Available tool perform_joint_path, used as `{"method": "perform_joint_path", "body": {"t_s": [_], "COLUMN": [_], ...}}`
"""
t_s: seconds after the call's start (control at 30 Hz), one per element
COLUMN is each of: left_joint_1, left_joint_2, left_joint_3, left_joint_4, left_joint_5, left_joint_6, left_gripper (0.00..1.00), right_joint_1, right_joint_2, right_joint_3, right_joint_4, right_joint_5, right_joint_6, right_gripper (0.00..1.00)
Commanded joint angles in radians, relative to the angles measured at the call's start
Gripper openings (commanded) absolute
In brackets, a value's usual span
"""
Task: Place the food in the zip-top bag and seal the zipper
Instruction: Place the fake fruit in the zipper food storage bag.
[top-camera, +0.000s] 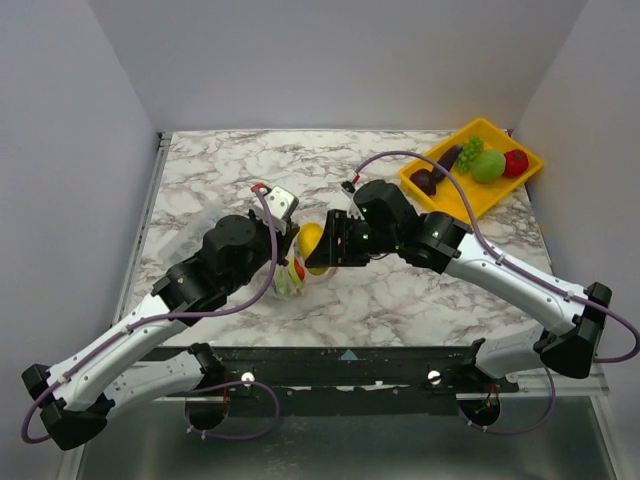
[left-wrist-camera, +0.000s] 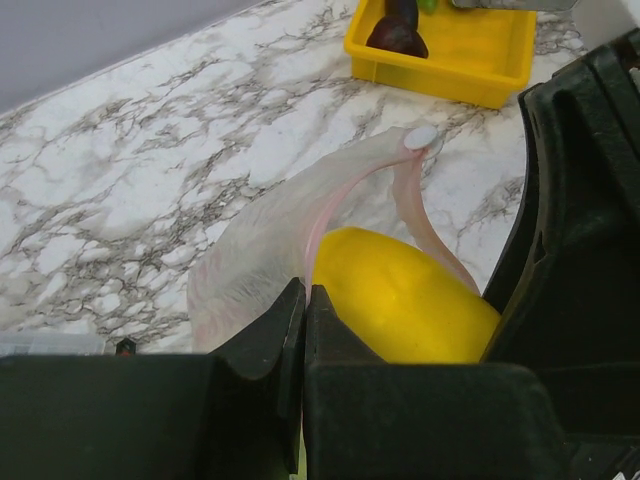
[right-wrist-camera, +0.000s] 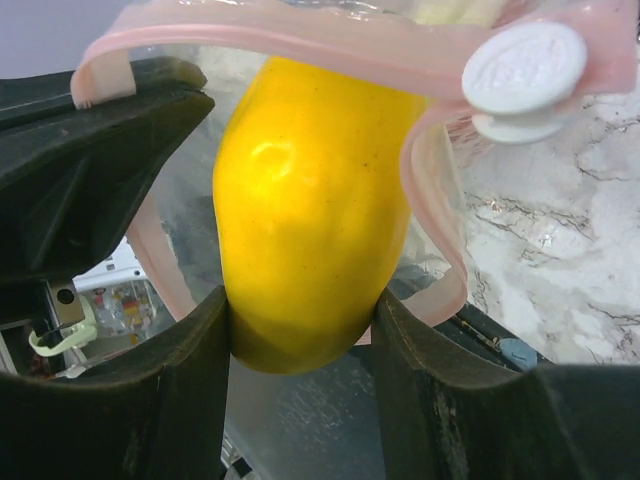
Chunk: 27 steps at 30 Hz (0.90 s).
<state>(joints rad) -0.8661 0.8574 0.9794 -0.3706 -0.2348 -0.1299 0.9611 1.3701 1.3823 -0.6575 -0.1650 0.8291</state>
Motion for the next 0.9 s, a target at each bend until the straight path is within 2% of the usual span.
{"method": "perform_joint_path", "body": {"t_s": [0.0, 0.2, 0.33, 0.67, 0.87], "left_joint_1": [-0.004, -0.004, -0.004, -0.004, -0.004], "left_joint_2": [-0.018, -0.038, -0.039, -0.025, -0.029], "left_joint_3": [-0.001, -0.008, -0.019, -0.015, -0.012], "left_joint_4": [0.044, 0.057, 0.07, 0.062, 0.058], "left_joint_5": [0.022, 0.025, 0.057, 0.05, 0.061], "left_joint_6": [0.007, 0.007, 0.01, 0.006, 0.001], "left_gripper": [0.0, 0.0, 0.0, 0.0, 0.0], "right_joint_1": [0.003, 0.003, 0.003, 0.003, 0.003], "right_joint_2": [-0.011, -0.017, -0.025, 0.022, 0.01], "right_joint_3": [-0.027, -0.036, -0.054, -0.038, -0.037], "right_joint_4": [0.0, -0.007, 0.064, 0.131, 0.105], "right_joint_5": [0.01, 0.052, 0.062, 0.06, 0.06], "right_joint_6": [0.015, 0.022, 0.042, 0.049, 0.043], "right_gripper": [0.18, 0.27, 0.41, 0.69, 0.74]}}
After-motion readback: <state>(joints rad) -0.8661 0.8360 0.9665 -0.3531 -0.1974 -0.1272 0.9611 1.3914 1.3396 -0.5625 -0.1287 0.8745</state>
